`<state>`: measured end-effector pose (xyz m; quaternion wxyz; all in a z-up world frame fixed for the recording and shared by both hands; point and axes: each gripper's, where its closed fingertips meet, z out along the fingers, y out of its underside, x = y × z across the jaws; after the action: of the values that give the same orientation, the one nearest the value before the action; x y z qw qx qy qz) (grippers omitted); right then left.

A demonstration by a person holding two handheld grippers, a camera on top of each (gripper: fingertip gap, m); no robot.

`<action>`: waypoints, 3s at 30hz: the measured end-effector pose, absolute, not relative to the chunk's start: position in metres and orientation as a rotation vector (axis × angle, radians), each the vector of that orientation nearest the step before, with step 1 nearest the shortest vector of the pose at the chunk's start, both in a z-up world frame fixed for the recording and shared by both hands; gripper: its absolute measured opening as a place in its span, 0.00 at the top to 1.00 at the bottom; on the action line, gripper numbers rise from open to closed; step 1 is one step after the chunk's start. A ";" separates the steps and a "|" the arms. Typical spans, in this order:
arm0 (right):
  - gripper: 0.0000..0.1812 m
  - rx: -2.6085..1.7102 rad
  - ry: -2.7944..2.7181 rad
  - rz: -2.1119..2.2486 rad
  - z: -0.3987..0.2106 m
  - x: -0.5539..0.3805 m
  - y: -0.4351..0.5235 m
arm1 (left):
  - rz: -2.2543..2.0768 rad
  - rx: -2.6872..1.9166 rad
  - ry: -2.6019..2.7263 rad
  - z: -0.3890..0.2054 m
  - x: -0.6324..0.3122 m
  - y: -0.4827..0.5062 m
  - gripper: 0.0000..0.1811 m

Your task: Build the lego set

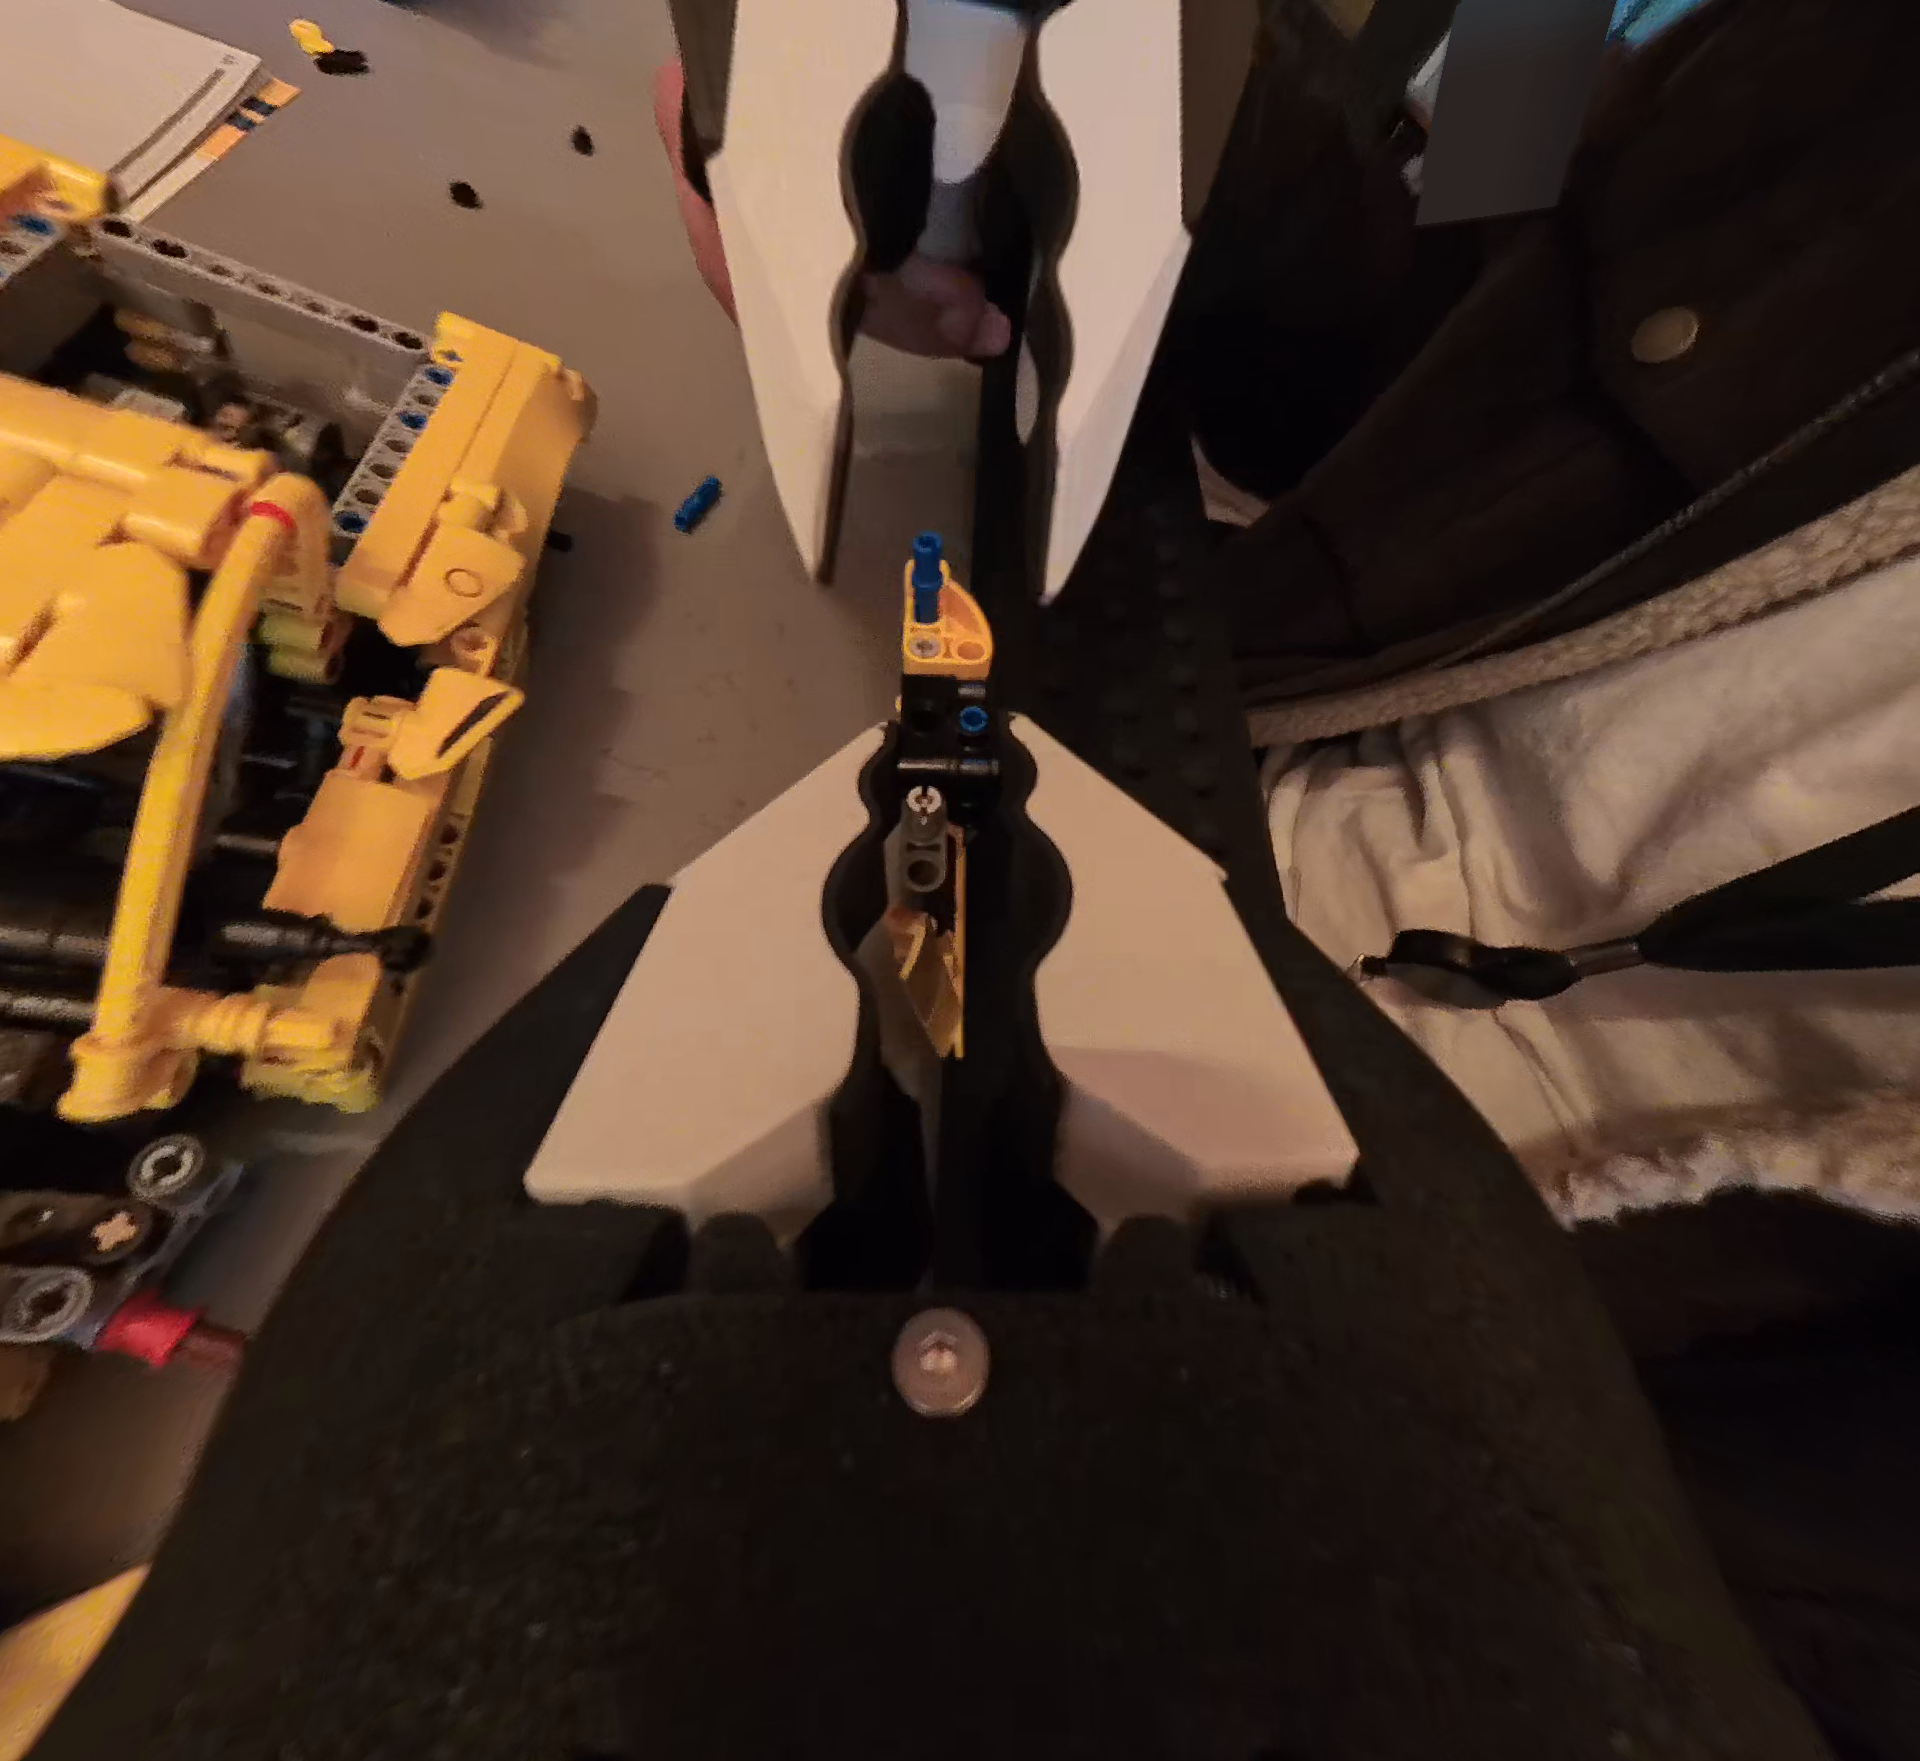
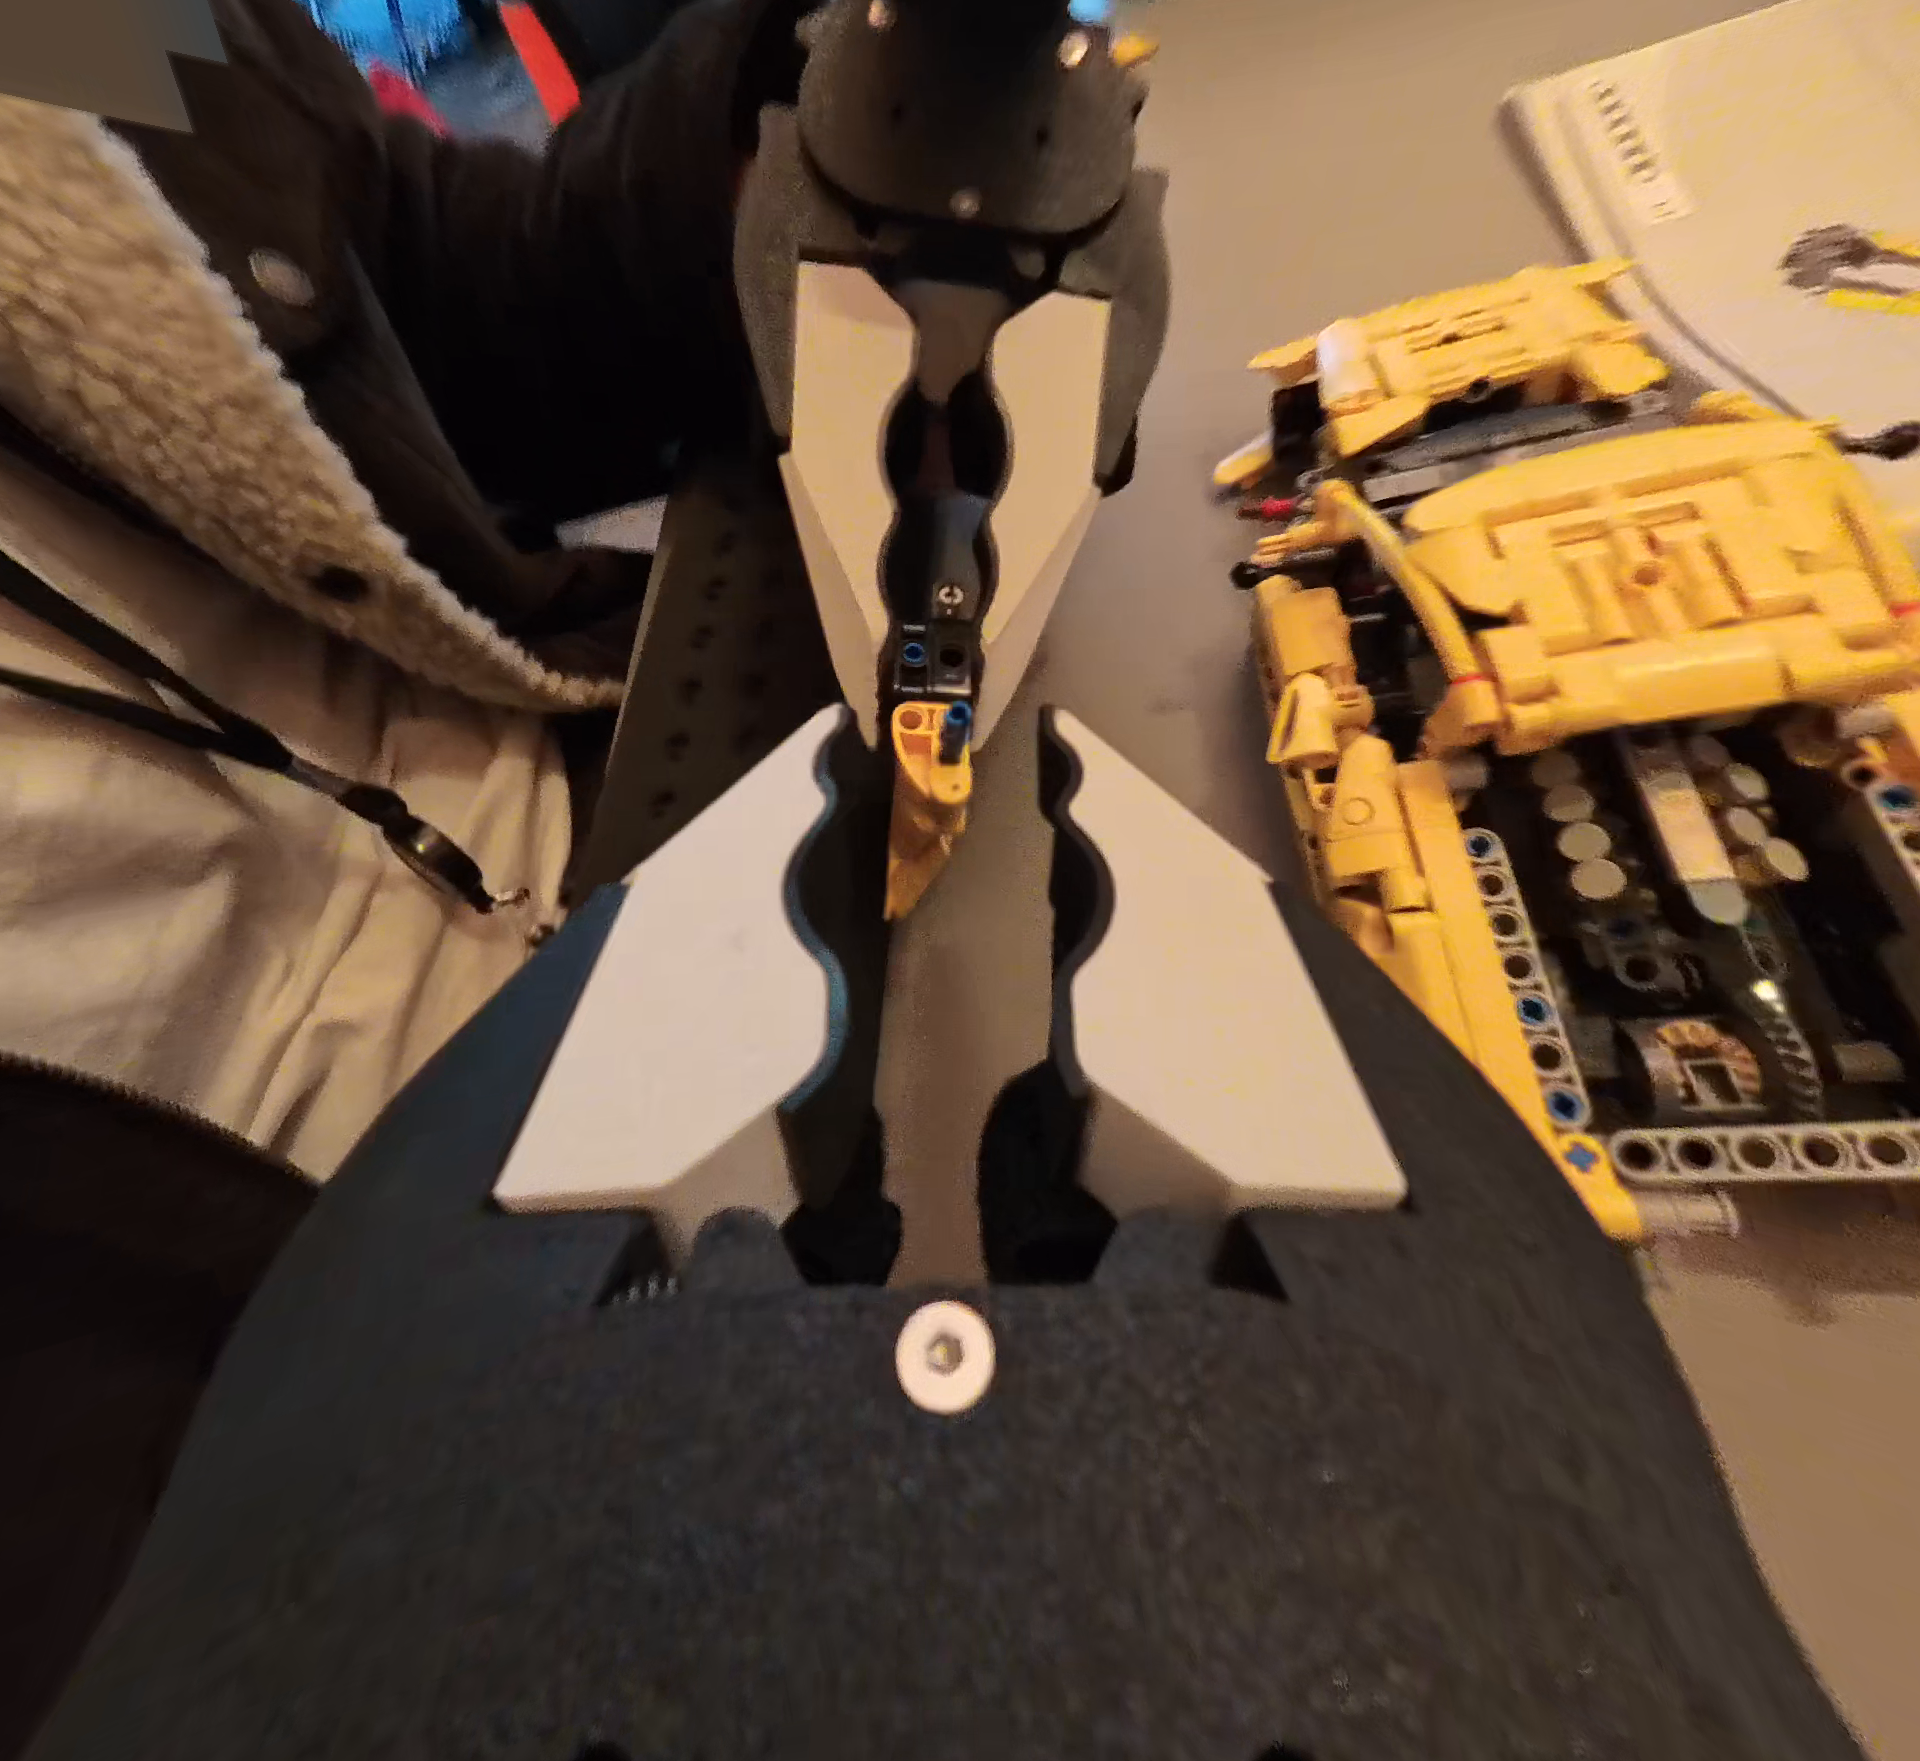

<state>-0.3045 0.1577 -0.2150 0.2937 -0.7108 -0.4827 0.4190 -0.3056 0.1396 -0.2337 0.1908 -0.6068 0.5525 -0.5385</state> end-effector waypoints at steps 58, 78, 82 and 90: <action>0.49 -1.196 -1.359 0.773 -0.175 -0.342 0.148 | -2.730 -1.527 0.811 -0.158 -0.336 0.161 0.92; 0.60 -1.239 -1.291 0.755 -0.167 -0.347 0.160 | -2.746 -1.481 0.780 -0.154 -0.332 0.160 0.92; 0.60 -1.241 -1.259 0.748 -0.164 -0.349 0.163 | -2.737 -1.448 0.760 -0.151 -0.333 0.163 0.92; 0.87 -1.275 -1.227 0.560 -0.165 -0.330 0.187 | -2.620 -1.433 0.729 -0.149 -0.325 0.166 0.91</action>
<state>-0.3296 0.1866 -0.1651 0.5993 -0.5499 -0.5293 0.2415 -0.3247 0.1664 -0.1487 0.0337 -0.4659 0.2371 -0.8518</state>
